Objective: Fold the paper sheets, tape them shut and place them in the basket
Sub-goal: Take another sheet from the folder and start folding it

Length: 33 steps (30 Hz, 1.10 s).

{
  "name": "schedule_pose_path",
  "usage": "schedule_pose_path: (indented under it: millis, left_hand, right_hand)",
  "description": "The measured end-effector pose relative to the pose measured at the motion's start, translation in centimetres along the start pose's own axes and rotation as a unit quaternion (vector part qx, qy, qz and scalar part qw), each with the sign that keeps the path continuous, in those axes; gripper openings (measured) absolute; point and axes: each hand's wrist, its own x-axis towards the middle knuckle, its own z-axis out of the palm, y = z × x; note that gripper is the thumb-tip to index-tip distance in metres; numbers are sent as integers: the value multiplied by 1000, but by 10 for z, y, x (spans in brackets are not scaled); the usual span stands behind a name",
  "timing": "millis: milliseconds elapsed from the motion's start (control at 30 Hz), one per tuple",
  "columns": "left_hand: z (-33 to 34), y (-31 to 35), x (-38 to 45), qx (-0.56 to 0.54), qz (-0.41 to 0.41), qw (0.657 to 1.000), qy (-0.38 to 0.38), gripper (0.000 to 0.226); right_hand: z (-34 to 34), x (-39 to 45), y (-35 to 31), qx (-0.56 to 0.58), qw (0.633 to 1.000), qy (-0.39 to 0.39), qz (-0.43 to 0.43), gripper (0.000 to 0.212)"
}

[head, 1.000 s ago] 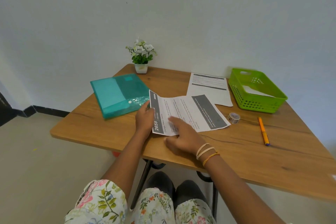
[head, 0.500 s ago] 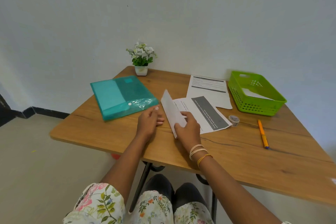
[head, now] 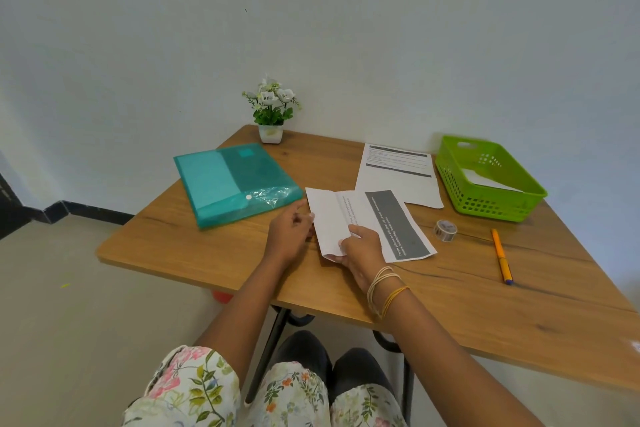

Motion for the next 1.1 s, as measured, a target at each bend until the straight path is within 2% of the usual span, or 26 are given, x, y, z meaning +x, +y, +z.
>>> schedule_pose_path:
  millis: [100, 167, 200, 267, 367, 533, 600, 667, 733, 833, 967, 1100]
  left_hand:
    - [-1, 0, 0, 28, 3, 1000, -9, 42]
    - [-1, -1, 1, 58, 4, 998, -9, 43]
    - [0, -1, 1, 65, 5, 998, -8, 43]
    - [0, -1, 3, 78, 10, 997, -6, 42]
    - [-1, -2, 4, 89, 12, 996, -4, 40]
    - [0, -2, 3, 56, -8, 998, -9, 37]
    - [-1, -1, 3, 46, -9, 999, -8, 34]
    - [-1, -1, 2, 37, -12, 999, -7, 33]
    - [-1, 0, 1, 18, -11, 1000, -10, 32]
    - [-1, 2, 1, -1, -4, 1000, -14, 34]
    - [0, 1, 1, -6, -7, 1000, -19, 36]
    - [1, 3, -3, -6, 7, 1000, -20, 39]
  right_hand:
    - [2, -2, 1, 0, 1000, -21, 5, 57]
    - [1, 0, 4, -112, 993, -16, -32, 51]
    - [0, 0, 5, -201, 977, -10, -68, 48]
    - [-3, -1, 8, -366, 918, 6, -151, 44]
    - [-8, -8, 9, -515, 820, 43, -245, 54]
    - [-11, -16, 17, -577, 753, -28, -316, 67]
    - [-11, -19, 19, -588, 730, -15, -350, 68]
    - [-11, -21, 21, -589, 713, 0, -381, 61]
    - [-9, -21, 22, -566, 717, 20, -405, 46]
    - [-6, -22, 19, -489, 765, 70, -413, 31]
    - [-4, -24, 10, -352, 843, 122, -389, 26]
    - [-5, -20, -3, -190, 922, 162, -296, 28]
